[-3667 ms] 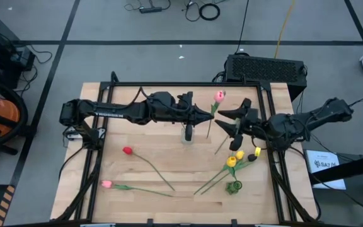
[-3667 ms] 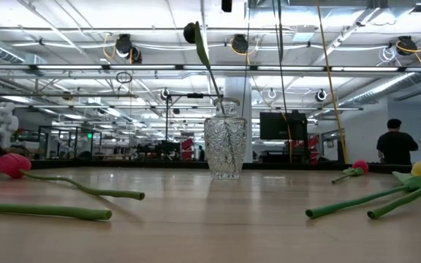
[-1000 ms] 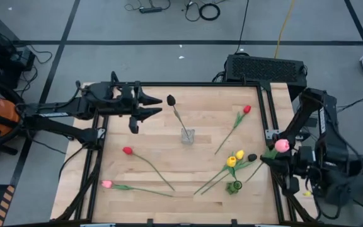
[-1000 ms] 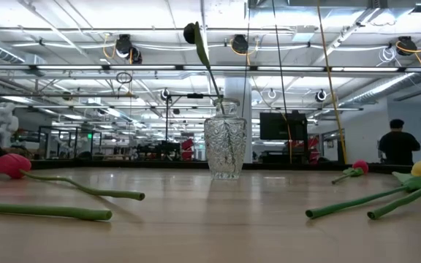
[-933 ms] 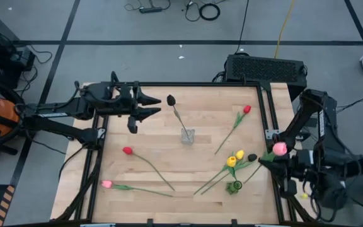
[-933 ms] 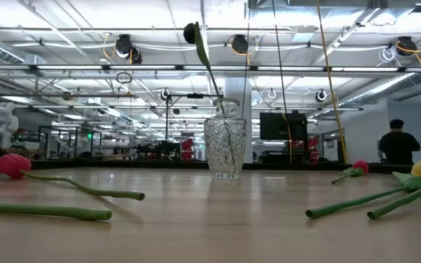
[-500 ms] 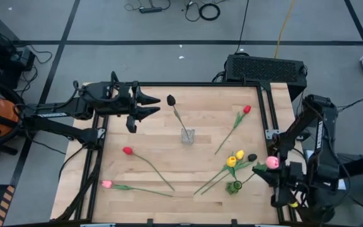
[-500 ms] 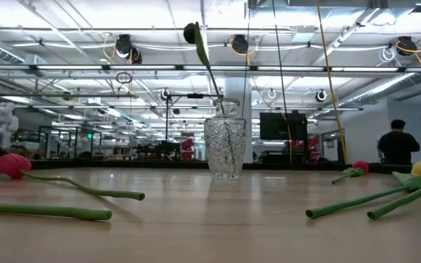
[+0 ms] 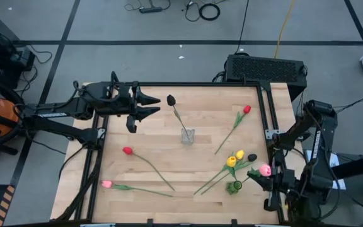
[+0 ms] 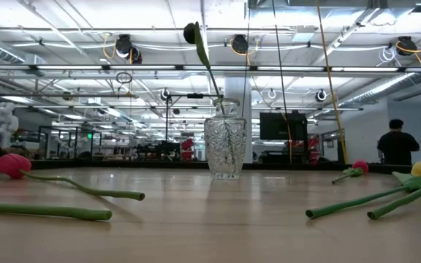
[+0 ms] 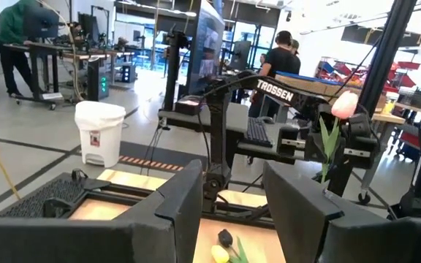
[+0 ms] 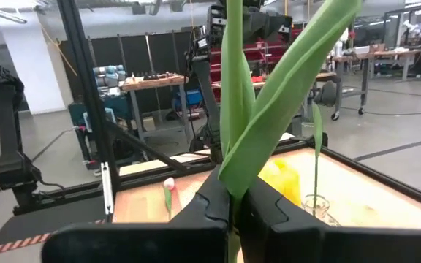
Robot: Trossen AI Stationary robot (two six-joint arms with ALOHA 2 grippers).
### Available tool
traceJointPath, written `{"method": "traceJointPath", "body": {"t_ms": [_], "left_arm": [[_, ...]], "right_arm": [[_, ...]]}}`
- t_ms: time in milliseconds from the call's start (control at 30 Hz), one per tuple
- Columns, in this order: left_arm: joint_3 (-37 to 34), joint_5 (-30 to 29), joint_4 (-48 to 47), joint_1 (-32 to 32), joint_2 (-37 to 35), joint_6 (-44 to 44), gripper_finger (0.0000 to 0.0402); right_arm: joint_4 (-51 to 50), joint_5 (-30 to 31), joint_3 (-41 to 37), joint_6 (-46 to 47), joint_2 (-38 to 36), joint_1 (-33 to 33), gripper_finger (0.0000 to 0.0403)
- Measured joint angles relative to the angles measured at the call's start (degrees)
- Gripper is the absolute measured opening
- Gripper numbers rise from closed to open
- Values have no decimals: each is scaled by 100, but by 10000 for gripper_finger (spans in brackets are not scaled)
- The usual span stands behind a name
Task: Sort flowers into vase by color
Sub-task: Put the top pink flower into the green vase
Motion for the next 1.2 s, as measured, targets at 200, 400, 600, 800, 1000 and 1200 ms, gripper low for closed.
{"method": "traceJointPath", "body": {"t_ms": [200, 400, 600, 800, 1000, 1200], "left_arm": [[1, 1, 0, 0, 0, -5, 153], [1, 38, -2, -2, 0, -3, 153], [1, 39, -33, 0, 0, 6, 153], [1, 43, -42, -2, 0, 8, 153], [1, 43, -48, -2, 0, 13, 153], [1, 43, -48, -2, 0, 13, 153]], "right_arm": [[-592, -445, 0, 962, 335, -156, 0], [-998, -604, 0, 1680, 744, -219, 0], [-1084, -884, 0, 2104, 1087, -228, 0], [-947, -1039, 0, 2112, 1271, -349, 13], [-876, -1363, 0, 2130, 1278, -387, 18], [-743, -1805, 0, 2255, 1148, -407, 20]]}}
